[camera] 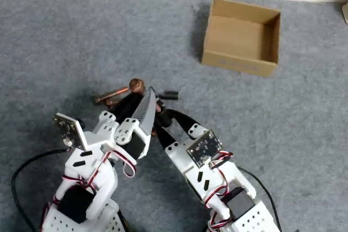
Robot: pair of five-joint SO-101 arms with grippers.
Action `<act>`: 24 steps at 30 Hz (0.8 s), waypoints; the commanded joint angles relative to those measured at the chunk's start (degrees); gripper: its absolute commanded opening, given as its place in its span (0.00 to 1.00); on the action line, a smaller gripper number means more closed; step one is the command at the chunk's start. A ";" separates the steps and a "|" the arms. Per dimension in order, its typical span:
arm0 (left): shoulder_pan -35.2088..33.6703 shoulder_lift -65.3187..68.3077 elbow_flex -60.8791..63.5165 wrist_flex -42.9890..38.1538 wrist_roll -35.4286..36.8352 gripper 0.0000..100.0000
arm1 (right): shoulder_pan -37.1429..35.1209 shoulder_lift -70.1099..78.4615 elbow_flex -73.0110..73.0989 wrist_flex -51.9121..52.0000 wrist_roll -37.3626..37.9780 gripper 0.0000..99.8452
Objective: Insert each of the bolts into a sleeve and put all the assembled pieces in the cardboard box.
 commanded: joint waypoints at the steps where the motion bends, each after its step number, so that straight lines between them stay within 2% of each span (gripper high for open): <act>1: 1.89 -0.84 -2.59 0.26 0.53 0.01 | -0.31 -1.27 3.91 -2.15 -0.35 0.00; 11: 1.89 -0.92 2.95 1.76 0.35 0.01 | 1.71 -1.27 3.82 -2.15 -0.35 0.00; 15: 1.89 -0.84 3.38 9.67 -1.14 0.01 | 3.21 -1.27 3.74 -2.15 -0.35 0.00; 19: 8.22 -0.75 5.41 18.81 -5.10 0.01 | 3.65 -1.27 3.74 -2.15 -0.35 0.00; 21: 9.80 -0.84 7.25 19.96 -5.10 0.01 | 3.65 -1.27 3.74 -2.15 -0.35 0.00; 24: 8.31 -0.92 7.34 19.87 -5.01 0.01 | 3.65 -1.27 3.74 -2.15 -0.35 0.00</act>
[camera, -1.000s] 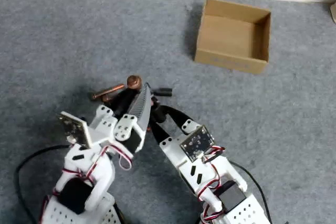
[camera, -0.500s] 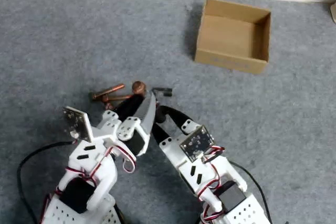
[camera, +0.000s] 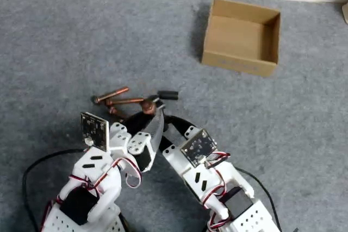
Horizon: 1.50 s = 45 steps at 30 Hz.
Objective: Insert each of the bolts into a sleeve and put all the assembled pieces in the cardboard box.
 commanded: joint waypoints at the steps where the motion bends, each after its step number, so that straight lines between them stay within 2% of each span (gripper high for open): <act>1: 0.40 -0.13 2.24 3.08 -0.26 0.01 | 2.42 -1.54 3.74 -2.51 -0.53 0.00; 4: -0.48 -0.13 2.33 2.20 -1.93 0.01 | 2.42 -1.54 3.74 -2.51 -0.53 0.00; 7: -0.66 -0.13 1.45 1.14 -11.87 0.02 | 2.42 -1.54 3.74 -2.51 -0.53 0.00; 9: -0.31 -0.13 1.36 0.79 -17.58 0.09 | 2.42 -1.54 3.74 -2.51 -0.53 0.00; 15: -0.75 -0.04 2.33 1.14 -8.53 0.43 | 2.42 -1.54 3.82 -2.51 -0.53 0.00; 18: -0.75 -0.04 4.00 0.88 -8.35 0.48 | 2.42 -1.54 3.82 -2.51 -0.53 0.00; 23: -0.75 -0.31 3.03 0.44 -8.26 0.43 | 2.42 -1.54 3.82 -2.51 -0.53 0.00; 28: -0.13 -0.22 -2.95 -5.71 -8.18 0.33 | 2.42 -1.54 4.26 -2.51 -0.53 0.00; 31: 0.57 -0.13 -4.09 -9.23 -8.18 0.22 | 2.42 -1.54 4.26 -2.51 -0.53 0.00; 35: 1.27 -0.13 -4.09 -9.58 -8.26 0.02 | 2.42 -1.45 4.26 -2.51 -0.53 0.00; 36: 1.27 -0.13 -4.18 -9.67 -8.26 0.00 | 2.42 -1.45 4.26 -2.51 -0.53 0.00; 38: 1.27 -0.22 -4.70 -9.93 -8.26 0.03 | 2.42 -1.45 4.26 -2.51 -0.53 0.00; 45: 1.36 -0.22 -4.97 -16.53 -8.35 0.01 | 2.42 -1.45 4.26 -2.51 -0.53 0.00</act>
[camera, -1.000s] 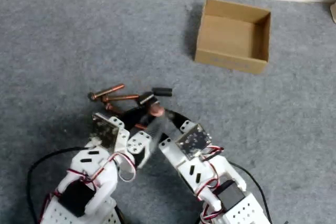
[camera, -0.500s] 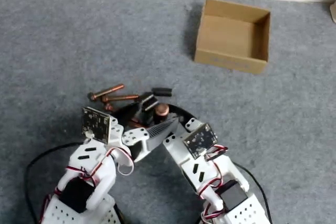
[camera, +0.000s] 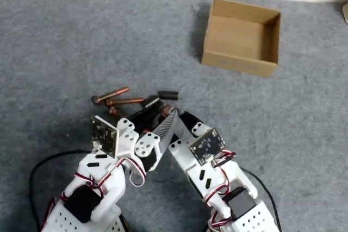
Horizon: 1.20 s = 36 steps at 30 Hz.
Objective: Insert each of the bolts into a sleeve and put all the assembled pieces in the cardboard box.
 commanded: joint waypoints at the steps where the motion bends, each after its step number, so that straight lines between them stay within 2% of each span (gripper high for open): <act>1: 1.10 -0.84 -3.38 -4.66 -0.09 0.01 | 0.31 -0.92 4.26 -2.15 -0.35 0.00; 4: 3.12 -0.84 -1.19 -4.66 -0.35 0.01 | 0.31 -0.92 4.26 -2.15 -0.35 0.00; 11: 2.33 -0.92 -0.04 -2.55 -0.35 0.03 | 0.31 -0.92 4.26 -2.15 -0.35 0.00; 13: 2.15 -0.92 -0.48 -0.26 -0.18 0.10 | 0.31 -0.92 4.26 -2.15 -0.35 0.00; 18: -0.31 -0.75 0.04 6.33 -0.09 0.37 | 0.31 -0.92 4.26 -2.15 -0.26 0.00; 20: 0.57 -0.75 -0.13 10.64 -0.09 0.42 | 0.31 -0.92 4.26 -2.15 -0.26 0.00; 23: 0.92 -0.92 -0.57 11.16 0.00 0.40 | 0.31 -0.92 4.26 -2.15 -0.26 0.00; 27: 0.84 -0.84 -1.45 3.96 0.00 0.35 | 0.57 -0.92 4.26 -2.15 -0.26 0.00; 36: 0.75 -0.92 -4.09 -1.67 0.00 0.29 | 0.66 -0.92 4.26 -2.15 -0.26 0.00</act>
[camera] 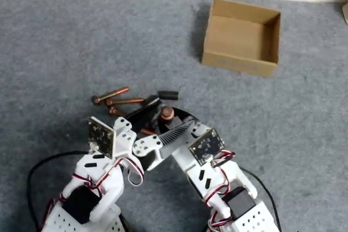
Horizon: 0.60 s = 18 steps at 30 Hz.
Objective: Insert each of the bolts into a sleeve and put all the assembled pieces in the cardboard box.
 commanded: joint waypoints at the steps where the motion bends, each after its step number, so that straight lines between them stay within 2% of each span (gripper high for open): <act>1: 0.31 -0.92 -3.38 -3.60 0.35 0.29 | 0.92 -0.92 4.26 -1.54 -0.35 0.00; 5: -5.14 -0.92 -3.21 -5.54 0.35 0.29 | 0.92 -0.92 4.26 -1.54 -0.35 0.00; 9: -18.77 -0.75 -2.51 -4.75 3.52 0.29 | 1.01 -0.92 4.26 -1.54 -0.35 0.00; 12: -28.00 -0.75 -1.63 -0.26 4.84 0.29 | 1.10 -0.92 4.26 -1.54 -0.35 0.00; 14: -31.16 -0.75 -1.54 3.96 4.84 0.28 | 1.10 -0.75 4.26 -1.19 -0.35 0.00; 16: -32.40 -0.75 -1.80 7.91 4.66 0.21 | 1.19 -0.75 4.26 -0.84 -0.35 0.00; 18: -32.48 -0.75 -1.54 8.53 0.53 0.07 | 1.19 -0.75 4.09 1.10 -0.35 0.00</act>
